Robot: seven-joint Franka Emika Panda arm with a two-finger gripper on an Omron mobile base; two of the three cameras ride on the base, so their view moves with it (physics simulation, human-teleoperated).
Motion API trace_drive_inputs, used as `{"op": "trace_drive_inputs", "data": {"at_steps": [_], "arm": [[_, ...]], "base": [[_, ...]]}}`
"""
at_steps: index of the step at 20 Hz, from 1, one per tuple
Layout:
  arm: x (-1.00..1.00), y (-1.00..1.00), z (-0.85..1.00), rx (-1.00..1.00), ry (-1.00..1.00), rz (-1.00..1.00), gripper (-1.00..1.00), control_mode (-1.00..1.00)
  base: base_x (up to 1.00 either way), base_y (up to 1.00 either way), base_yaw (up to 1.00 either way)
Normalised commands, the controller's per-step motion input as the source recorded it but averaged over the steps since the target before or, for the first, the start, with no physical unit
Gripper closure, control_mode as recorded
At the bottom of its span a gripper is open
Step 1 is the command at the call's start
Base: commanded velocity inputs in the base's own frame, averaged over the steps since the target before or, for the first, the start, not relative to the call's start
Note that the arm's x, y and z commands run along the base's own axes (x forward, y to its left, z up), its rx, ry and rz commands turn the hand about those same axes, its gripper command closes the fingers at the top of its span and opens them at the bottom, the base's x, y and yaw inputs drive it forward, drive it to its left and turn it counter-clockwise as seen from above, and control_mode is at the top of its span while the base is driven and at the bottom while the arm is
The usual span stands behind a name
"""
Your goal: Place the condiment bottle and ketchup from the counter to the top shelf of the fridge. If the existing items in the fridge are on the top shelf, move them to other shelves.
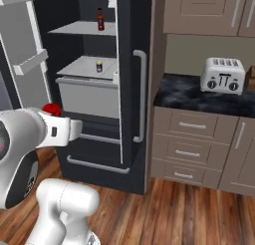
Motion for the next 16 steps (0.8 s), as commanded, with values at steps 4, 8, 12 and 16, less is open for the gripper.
{"op": "trace_drive_inputs", "data": {"at_steps": [4,8,12,16], "arm": [[0.0,0.0,0.0,0.0,0.0,0.0,1.0,1.0],[0.0,0.0,0.0,0.0,0.0,0.0,1.0,1.0],[0.0,0.0,0.0,0.0,0.0,0.0,1.0,1.0],[0.0,0.0,0.0,0.0,0.0,0.0,1.0,1.0]], "base": [[0.35,0.83,-0.06],[0.13,0.99,-0.03],[0.43,0.85,0.03],[0.78,0.22,0.0]]}}
